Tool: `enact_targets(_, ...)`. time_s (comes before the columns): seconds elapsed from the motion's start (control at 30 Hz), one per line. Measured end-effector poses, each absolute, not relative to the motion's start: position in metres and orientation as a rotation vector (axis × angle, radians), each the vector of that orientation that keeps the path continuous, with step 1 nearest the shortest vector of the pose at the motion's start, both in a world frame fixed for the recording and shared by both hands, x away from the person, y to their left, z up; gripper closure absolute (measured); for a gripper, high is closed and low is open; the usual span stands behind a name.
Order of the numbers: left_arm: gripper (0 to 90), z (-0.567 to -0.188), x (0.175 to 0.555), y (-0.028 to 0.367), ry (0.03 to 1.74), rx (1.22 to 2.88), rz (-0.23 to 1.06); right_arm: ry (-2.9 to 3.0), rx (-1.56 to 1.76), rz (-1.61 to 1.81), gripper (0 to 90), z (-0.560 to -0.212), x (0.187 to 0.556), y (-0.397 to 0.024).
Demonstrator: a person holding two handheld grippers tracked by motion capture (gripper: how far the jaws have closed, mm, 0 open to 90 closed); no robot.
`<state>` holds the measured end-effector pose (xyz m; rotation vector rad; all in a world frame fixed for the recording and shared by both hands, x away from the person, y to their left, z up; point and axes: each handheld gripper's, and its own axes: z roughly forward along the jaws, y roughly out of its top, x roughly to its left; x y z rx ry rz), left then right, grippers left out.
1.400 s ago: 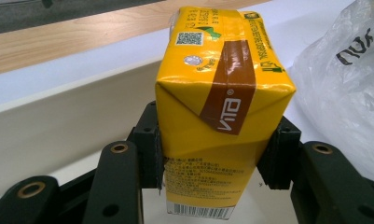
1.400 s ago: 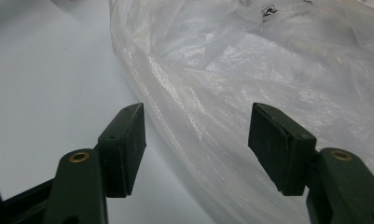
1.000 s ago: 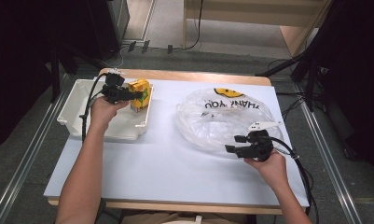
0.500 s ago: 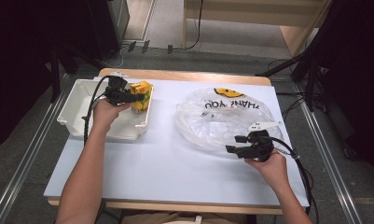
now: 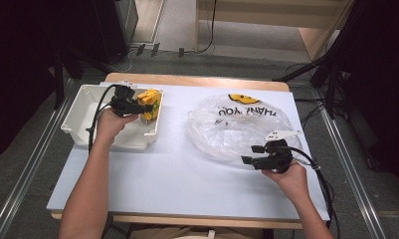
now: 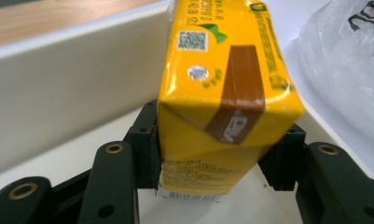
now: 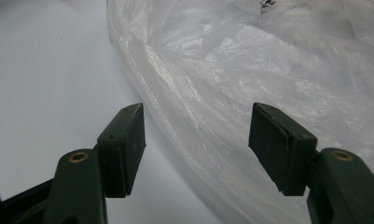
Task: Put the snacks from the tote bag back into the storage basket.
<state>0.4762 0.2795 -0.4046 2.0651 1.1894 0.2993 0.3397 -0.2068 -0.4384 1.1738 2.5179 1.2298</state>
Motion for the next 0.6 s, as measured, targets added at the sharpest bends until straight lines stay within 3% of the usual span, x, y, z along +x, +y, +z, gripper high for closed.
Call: enact_targets(0.6, 42.2, -0.405, 0.458, 0.284, 1.215, 2.058, 0.302, 2.519, 1.168, 1.238, 37.3, -0.438, 0.339, -0.207)
